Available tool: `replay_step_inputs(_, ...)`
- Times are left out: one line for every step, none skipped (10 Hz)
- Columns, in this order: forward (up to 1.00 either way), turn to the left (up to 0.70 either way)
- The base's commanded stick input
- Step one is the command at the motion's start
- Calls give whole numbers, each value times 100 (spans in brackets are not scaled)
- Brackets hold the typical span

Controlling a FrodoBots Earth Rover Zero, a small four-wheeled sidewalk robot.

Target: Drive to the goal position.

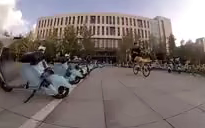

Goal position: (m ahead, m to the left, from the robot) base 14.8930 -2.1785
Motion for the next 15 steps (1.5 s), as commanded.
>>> replay_step_inputs(70, 0)
replay_step_inputs(70, 0)
replay_step_inputs(70, 0)
replay_step_inputs(70, 0)
replay_step_inputs(70, 0)
replay_step_inputs(70, 0)
replay_step_inputs(70, 0)
replay_step_inputs(70, 0)
replay_step_inputs(70, 0)
replay_step_inputs(70, 0)
replay_step_inputs(70, 0)
replay_step_inputs(70, 0)
replay_step_inputs(70, 0)
replay_step_inputs(70, 0)
replay_step_inputs(70, 0)
